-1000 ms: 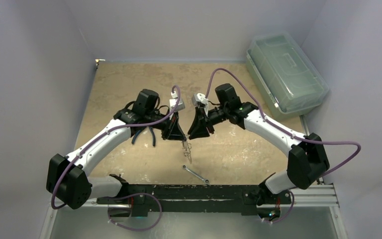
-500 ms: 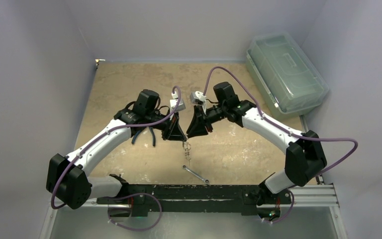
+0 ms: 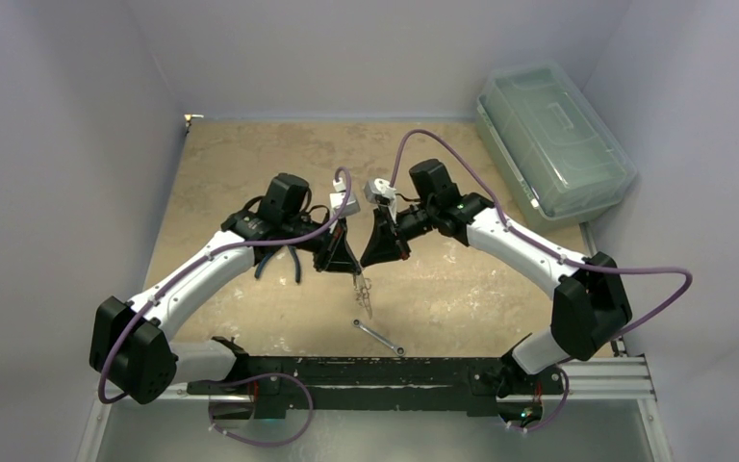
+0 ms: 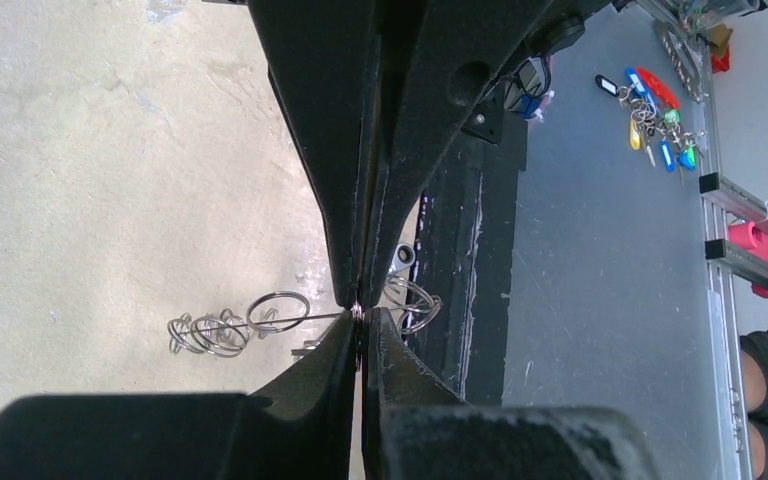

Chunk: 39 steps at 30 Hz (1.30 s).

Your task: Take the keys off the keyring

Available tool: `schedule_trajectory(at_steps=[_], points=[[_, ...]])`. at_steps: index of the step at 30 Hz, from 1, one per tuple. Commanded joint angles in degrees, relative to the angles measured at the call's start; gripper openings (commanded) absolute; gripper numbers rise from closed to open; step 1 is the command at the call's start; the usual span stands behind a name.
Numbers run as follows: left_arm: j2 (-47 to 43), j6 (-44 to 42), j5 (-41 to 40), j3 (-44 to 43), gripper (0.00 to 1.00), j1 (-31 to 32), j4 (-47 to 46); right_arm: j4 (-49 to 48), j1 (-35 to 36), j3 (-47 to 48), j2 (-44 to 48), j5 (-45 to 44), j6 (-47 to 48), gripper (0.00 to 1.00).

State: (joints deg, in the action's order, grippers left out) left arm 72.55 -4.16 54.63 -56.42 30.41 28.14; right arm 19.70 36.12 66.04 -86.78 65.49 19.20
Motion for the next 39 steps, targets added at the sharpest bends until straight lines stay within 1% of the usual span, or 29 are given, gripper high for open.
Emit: schedule_trajectory(at_steps=[1, 2, 4, 5, 8, 12, 15, 18, 23, 27, 29, 33, 39], points=[[-0.1, -0.7, 0.0, -2.4, 0.00, 0.1, -1.8, -0.8, 0.7, 1.5, 1.0, 1.2, 0.9, 0.00], [-0.3, -0.9, -0.3, -2.4, 0.01, -0.2, -1.6, -3.0, 0.7, 0.5, 1.6, 0.9, -0.5, 0.00], [-1.0, -0.5, 0.0, -1.9, 0.08, -1.2, -2.4, -9.0, 0.6, -2.4, 3.6, 0.3, -4.1, 0.00], [-1.4, 0.4, 0.3, -1.5, 0.10, -1.8, -3.5, -12.3, 0.6, -3.5, 4.5, 0.3, -6.3, 0.00], [-1.8, 1.9, 0.6, -0.8, 0.13, -2.8, -5.1, -19.2, 0.2, -5.4, 5.7, 0.3, -11.2, 0.00], [-2.0, 2.6, 0.6, -0.5, 0.15, -3.1, -6.0, -30.8, 0.1, -9.1, 6.8, -0.1, -18.4, 0.00], [-2.2, 2.7, 0.6, -0.1, 0.16, -3.1, -6.0, -36.2, -0.4, -11.1, 7.4, -0.3, -22.9, 0.00], [-2.5, 3.0, 0.4, 0.2, 0.17, -3.3, -6.4, -41.1, -1.0, -13.0, 7.9, -0.1, -27.4, 0.00], [-2.9, 3.3, 0.4, 0.9, 0.17, -3.6, -6.6, -52.6, -2.2, -16.7, 8.4, 0.9, -36.0, 0.00], [-3.3, 3.4, 0.3, 1.2, 0.16, -3.8, -6.7, -68.1, -3.0, -21.1, 8.5, 1.0, -47.2, 0.00], [-3.3, 3.7, 0.3, 1.2, 0.15, -3.9, -7.3, -72.8, -3.2, -22.4, 8.2, 0.9, -50.8, 0.00], [-3.1, 3.7, 0.5, 1.2, 0.12, -3.9, -8.0, -76.6, -3.1, -23.9, 7.9, 0.1, -53.5, 0.00], [-2.5, 6.8, 1.0, 0.9, 0.03, -3.9, -10.0, -81.7, -3.1, -26.2, 7.0, -2.4, -57.1, 0.00]])
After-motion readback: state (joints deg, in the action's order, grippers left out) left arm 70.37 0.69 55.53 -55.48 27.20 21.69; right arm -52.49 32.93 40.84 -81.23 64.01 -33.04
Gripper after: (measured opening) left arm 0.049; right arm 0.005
